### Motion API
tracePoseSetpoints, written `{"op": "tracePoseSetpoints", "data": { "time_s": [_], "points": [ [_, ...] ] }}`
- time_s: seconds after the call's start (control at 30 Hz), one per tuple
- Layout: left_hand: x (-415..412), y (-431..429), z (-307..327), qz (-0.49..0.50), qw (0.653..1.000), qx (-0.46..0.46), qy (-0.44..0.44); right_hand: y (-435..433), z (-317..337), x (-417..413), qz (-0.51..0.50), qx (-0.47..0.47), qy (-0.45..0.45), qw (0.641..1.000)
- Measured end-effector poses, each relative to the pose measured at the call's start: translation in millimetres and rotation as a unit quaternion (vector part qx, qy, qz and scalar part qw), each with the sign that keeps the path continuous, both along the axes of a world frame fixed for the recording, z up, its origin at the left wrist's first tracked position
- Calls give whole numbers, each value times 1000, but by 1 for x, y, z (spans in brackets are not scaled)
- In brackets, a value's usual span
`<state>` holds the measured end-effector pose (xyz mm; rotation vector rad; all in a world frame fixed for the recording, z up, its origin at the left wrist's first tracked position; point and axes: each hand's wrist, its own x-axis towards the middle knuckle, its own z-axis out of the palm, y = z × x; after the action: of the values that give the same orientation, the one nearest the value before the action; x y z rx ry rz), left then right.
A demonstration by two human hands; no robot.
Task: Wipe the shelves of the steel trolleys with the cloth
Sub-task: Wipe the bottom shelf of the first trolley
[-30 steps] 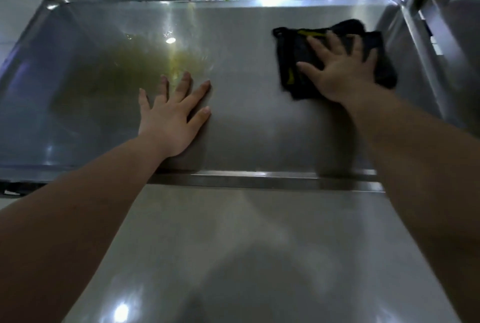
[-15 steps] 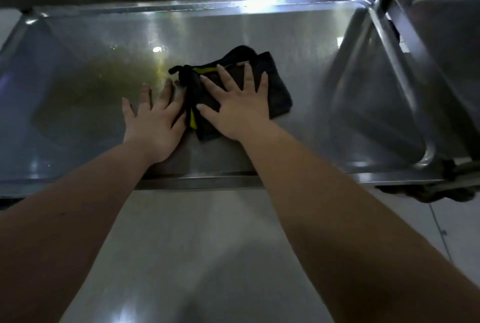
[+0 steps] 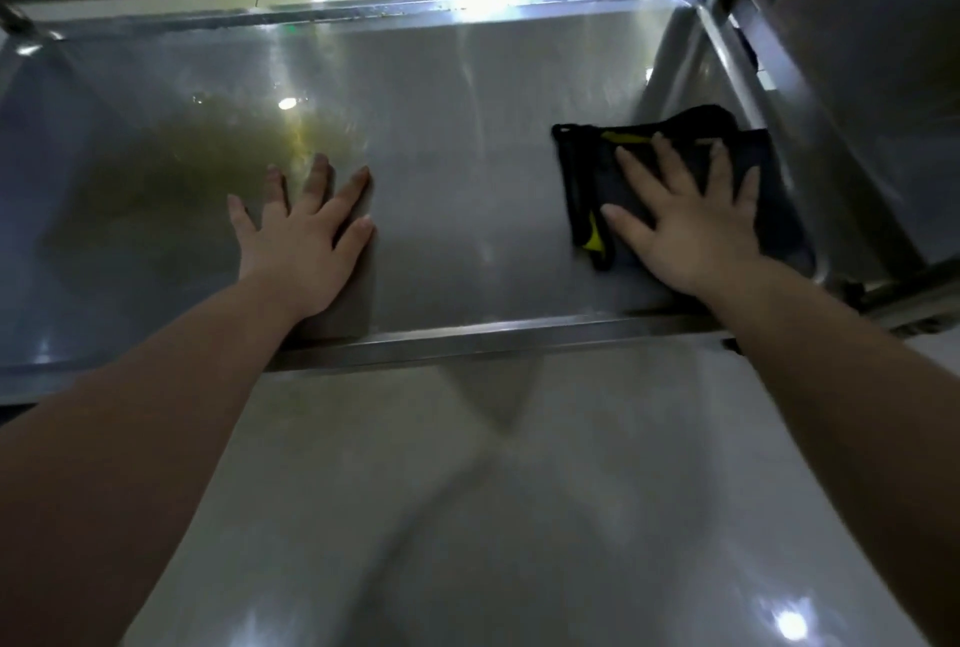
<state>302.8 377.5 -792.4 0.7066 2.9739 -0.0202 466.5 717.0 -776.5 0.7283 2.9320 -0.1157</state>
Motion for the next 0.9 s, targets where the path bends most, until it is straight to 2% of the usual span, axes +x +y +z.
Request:
{"op": "tracePoseSetpoints", "data": {
  "time_s": [0.23,0.3,0.4,0.47,0.6,0.67,0.8,0.9],
  "points": [
    [-1,-4,0,-3,1000,1,1,-149,-1,-27,126,-10,-5,992],
    [0,-6,1,-3,1000,4,-2,-161,1,-27,140,-20,-9,990],
    [-2,-7,-1,-1,1000,7,-7,-136,4,-19,151,-17,5,988],
    [-2,-7,-1,1,1000,7,-6,-99,5,-6,125,-3,8,992],
    [1,-7,4,0,1000,11,-12,-12,8,38,-44,6,-28,999],
    [4,-6,6,1,1000,7,-12,6,11,53,-98,4,-51,994],
    [8,-5,8,3,1000,4,-15,-32,12,40,-105,0,-63,992],
    [4,-8,13,12,999,9,-48,-109,12,8,-11,-1,-42,999]
  ]
}}
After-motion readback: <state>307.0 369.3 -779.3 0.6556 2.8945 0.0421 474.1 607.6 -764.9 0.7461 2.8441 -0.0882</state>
